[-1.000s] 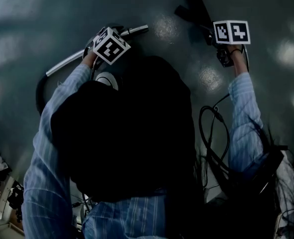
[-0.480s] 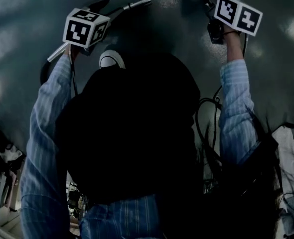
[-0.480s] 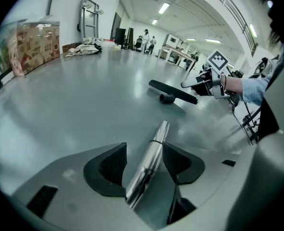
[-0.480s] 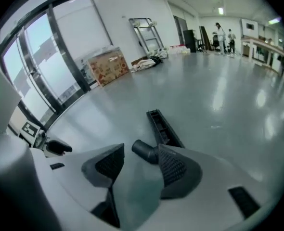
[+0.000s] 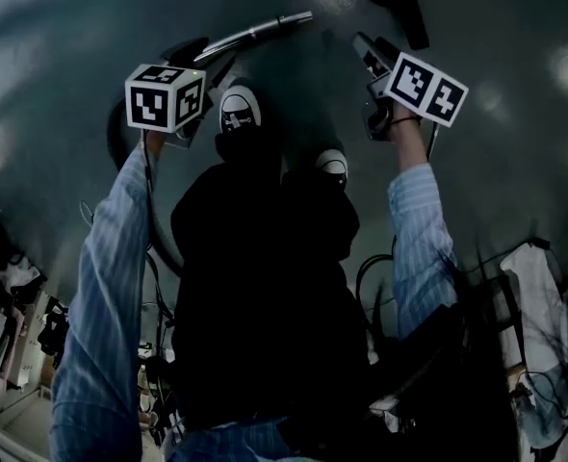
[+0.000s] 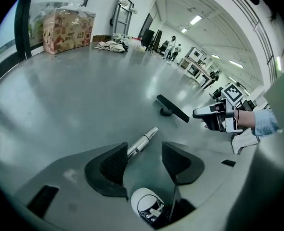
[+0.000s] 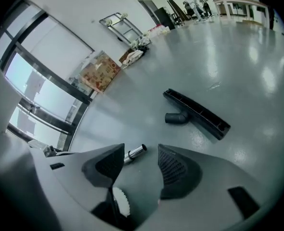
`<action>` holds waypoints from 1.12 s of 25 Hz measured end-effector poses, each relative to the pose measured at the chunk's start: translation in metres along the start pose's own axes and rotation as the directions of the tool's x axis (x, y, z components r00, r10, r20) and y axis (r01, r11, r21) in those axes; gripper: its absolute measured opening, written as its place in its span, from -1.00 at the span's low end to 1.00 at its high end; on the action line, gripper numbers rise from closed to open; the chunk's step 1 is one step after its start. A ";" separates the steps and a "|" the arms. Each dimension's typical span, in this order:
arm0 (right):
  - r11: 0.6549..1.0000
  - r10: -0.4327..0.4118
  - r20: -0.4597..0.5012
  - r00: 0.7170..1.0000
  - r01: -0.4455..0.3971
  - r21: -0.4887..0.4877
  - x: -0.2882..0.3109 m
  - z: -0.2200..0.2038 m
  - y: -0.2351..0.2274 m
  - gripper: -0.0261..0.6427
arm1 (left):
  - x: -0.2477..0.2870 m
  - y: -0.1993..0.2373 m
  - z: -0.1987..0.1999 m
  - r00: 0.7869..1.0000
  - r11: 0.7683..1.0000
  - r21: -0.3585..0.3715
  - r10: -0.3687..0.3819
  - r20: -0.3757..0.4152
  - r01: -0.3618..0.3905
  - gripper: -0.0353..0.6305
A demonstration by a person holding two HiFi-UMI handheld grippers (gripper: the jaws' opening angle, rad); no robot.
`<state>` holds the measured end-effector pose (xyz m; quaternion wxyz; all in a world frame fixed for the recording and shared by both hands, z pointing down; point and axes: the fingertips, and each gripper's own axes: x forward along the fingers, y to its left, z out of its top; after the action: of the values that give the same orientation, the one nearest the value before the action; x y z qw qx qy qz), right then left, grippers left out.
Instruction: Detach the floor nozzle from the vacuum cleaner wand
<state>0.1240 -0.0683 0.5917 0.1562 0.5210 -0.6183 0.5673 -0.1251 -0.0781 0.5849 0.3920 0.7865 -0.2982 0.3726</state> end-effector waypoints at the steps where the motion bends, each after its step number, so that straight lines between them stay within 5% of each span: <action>1: 1.000 0.000 -0.012 1.000 0.000 -0.002 -0.017 -0.003 0.009 -0.25 | -0.013 -0.012 0.001 1.000 1.000 0.002 -0.004 -0.012 0.004 -0.23; 9: 0.997 0.020 -0.101 0.995 -0.027 -0.069 -0.086 -0.027 0.069 -0.26 | -0.059 -0.056 0.012 0.999 1.000 -0.010 0.018 -0.036 -0.019 -0.78; 22: 0.997 0.071 -0.036 0.997 -0.072 -0.040 -0.365 -0.010 0.210 -0.35 | -0.272 -0.220 0.049 0.995 0.995 0.041 0.094 -0.044 -0.092 -0.87; 28: 0.995 0.071 -0.063 0.995 -0.075 -0.067 -0.471 -0.032 0.235 -0.41 | -0.375 -0.313 0.065 0.994 0.973 -0.231 0.053 0.091 -0.030 -0.87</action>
<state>0.1105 0.1353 0.1056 0.1721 0.4748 -0.6511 0.5665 -0.0678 0.0947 0.1265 0.4573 0.7467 -0.3742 0.3054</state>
